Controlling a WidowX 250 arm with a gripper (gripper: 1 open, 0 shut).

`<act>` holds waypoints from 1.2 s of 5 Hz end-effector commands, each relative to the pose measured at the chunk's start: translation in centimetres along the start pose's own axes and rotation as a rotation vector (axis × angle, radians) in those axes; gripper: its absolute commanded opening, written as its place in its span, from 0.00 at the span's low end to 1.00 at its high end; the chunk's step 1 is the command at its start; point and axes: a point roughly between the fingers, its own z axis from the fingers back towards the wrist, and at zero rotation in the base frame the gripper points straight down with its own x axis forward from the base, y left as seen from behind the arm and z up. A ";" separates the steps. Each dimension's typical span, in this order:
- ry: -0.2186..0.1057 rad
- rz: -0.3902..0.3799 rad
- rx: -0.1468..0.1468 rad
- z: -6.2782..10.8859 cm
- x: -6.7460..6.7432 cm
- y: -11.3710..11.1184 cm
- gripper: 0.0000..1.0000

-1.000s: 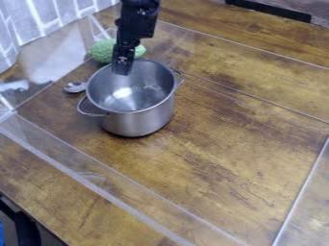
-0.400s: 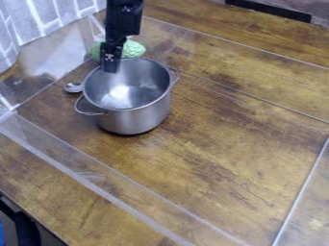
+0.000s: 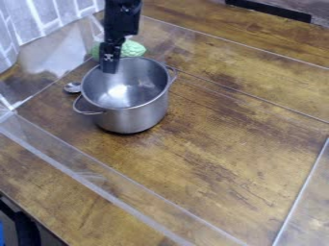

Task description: Move the pink spoon to the right side of the table

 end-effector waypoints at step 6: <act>-0.115 -0.175 0.088 3.3 1.6 3.3 0.00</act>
